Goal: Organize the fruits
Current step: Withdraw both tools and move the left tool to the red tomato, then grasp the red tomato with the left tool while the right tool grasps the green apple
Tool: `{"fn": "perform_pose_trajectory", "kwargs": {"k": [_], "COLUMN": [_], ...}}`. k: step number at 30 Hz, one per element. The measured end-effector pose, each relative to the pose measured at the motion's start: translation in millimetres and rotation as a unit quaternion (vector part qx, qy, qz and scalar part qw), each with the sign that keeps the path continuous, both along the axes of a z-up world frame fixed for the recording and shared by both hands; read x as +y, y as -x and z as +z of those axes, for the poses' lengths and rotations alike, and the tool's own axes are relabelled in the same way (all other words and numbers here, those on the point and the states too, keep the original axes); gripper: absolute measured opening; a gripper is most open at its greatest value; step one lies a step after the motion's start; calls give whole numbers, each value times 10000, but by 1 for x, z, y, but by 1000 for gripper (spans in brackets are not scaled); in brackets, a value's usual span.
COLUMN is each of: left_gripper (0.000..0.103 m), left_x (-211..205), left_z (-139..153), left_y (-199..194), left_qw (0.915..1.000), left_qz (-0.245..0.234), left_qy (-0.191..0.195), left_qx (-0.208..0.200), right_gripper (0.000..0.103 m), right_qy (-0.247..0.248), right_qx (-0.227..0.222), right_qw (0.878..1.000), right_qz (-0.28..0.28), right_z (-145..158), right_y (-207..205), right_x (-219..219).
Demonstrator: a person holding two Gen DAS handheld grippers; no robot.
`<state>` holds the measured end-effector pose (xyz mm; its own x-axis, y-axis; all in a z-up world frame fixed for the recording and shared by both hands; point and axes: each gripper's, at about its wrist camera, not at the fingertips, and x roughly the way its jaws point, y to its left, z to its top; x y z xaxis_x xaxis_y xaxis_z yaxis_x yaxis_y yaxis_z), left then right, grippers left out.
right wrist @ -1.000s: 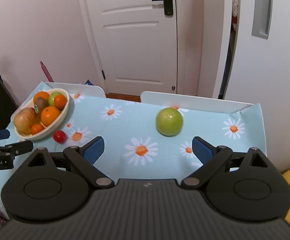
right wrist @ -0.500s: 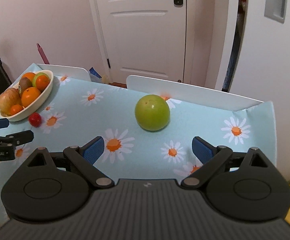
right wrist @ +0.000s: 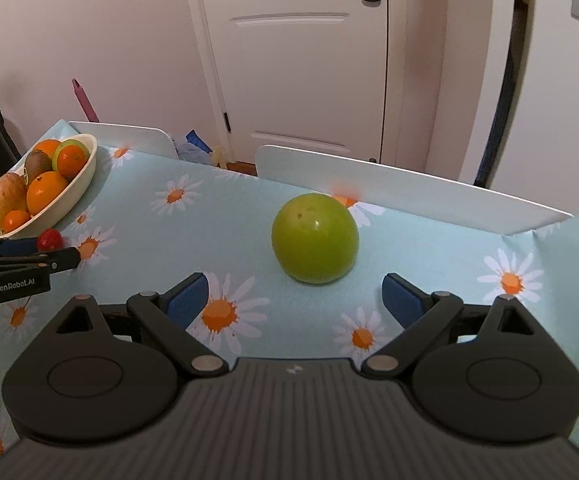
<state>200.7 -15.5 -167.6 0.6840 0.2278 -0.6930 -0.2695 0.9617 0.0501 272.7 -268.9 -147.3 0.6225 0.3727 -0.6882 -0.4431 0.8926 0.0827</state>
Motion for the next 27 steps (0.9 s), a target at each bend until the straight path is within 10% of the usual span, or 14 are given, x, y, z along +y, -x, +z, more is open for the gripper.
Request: {"fn": "perform_pose_trajectory", "kwargs": {"k": [3,27], "left_gripper": [38,37], "left_x": [4,-4], "left_z": [1,6], "left_y": [0,13], "left_qw": [10000,9999], "left_qz": [45,-56], "left_qy": [42,12], "left_qx": [-17,115], "right_gripper": [103,81], "right_qy": [17,151], "right_qx": [-11,-24], "right_qw": [10000,9998], "right_qz": [-14,-146], "right_z": [-3,-9], "right_y": [-5,-33], "right_x": [3,10]}}
